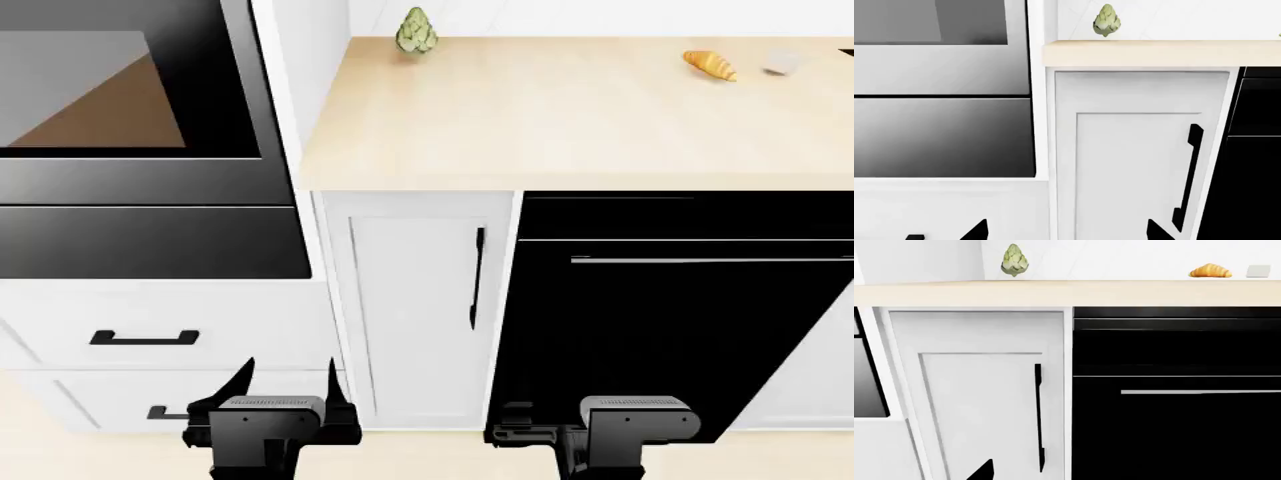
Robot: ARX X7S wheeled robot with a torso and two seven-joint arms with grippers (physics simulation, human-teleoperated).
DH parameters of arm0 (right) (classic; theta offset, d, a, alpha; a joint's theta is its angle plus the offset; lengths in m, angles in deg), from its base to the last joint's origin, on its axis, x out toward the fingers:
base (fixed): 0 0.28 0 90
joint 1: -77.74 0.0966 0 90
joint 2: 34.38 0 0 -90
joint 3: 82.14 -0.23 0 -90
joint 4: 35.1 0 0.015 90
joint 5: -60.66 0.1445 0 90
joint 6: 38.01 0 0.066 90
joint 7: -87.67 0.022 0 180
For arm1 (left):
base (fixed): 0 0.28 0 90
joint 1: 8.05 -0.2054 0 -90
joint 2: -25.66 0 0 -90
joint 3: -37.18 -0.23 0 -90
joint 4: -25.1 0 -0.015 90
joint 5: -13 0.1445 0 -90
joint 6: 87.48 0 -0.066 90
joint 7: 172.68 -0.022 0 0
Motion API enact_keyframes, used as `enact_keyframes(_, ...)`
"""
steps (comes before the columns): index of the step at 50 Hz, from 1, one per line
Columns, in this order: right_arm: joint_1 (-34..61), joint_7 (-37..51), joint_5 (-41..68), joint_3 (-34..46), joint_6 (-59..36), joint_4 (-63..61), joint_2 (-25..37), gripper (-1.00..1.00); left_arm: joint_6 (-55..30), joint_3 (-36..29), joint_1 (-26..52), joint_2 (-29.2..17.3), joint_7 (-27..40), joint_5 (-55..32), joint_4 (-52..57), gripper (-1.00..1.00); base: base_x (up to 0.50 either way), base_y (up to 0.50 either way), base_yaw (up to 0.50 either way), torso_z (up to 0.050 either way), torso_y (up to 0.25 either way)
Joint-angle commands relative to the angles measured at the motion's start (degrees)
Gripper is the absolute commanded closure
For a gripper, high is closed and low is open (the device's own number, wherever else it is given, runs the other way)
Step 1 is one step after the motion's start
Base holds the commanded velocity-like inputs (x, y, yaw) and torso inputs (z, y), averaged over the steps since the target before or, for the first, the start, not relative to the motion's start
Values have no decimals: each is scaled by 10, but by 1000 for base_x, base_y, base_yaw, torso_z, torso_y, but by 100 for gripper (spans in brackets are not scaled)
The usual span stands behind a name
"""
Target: Open the oven door
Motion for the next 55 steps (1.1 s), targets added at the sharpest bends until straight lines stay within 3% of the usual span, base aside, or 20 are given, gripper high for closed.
enact_keyframes(1, 2, 14, 3, 13, -9, 1, 9, -100, 1, -8, 0, -9, 10, -11, 0, -100, 0, 0, 0, 0, 0)
enact_keyframes(16, 8, 49, 9, 40, -40, -5, 32, -100, -2, -26, 1, -33, 38, -34, 7, -100, 0, 0, 0, 0, 0)
enact_keyframes(29, -40, 65, 18, 38, -30, -175, 55, -100, 0, -38, 3, -44, 51, -40, 5, -100, 0, 0, 0, 0, 0)
enact_keyframes(55, -86, 105, -4, 29, 90, -302, 82, -100, 4, -60, 5, -62, 68, -51, 0, -100, 0, 0, 0, 0, 0)
